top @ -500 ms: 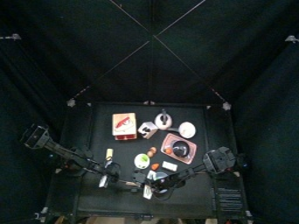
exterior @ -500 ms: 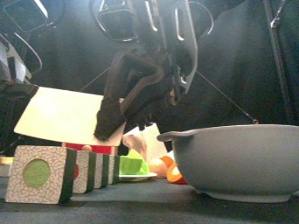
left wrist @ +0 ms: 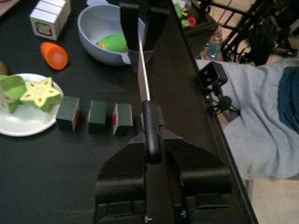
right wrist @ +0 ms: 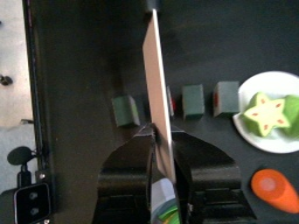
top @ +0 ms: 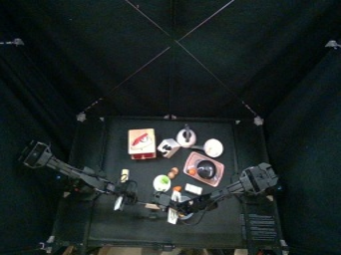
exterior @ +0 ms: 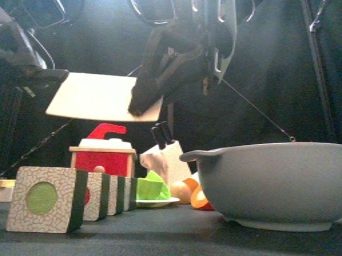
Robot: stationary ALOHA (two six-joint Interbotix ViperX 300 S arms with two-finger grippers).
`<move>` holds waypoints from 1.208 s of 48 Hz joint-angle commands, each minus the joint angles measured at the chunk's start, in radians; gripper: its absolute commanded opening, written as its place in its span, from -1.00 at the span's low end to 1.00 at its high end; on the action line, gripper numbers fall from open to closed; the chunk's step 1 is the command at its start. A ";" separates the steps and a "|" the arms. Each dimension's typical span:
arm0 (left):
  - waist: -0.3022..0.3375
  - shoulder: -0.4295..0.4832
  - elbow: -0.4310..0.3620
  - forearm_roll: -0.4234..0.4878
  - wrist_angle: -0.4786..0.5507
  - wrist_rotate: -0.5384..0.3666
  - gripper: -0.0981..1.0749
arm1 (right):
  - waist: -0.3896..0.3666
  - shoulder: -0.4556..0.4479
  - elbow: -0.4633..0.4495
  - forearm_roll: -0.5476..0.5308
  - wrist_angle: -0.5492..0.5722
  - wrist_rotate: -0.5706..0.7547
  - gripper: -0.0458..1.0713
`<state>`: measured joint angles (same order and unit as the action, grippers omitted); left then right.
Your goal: Put cleaver back in holder
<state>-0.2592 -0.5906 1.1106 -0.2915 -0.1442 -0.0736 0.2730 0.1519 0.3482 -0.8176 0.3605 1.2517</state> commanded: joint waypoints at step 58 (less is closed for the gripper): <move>0.732 0.049 -0.517 0.178 0.894 -0.044 -0.13 | -0.713 -0.210 0.233 -0.026 -0.301 -0.003 -0.29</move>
<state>0.4709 -0.5522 0.6213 -0.1166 0.7517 -0.1197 -0.4372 -0.0583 0.6228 -0.8376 0.0675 1.2517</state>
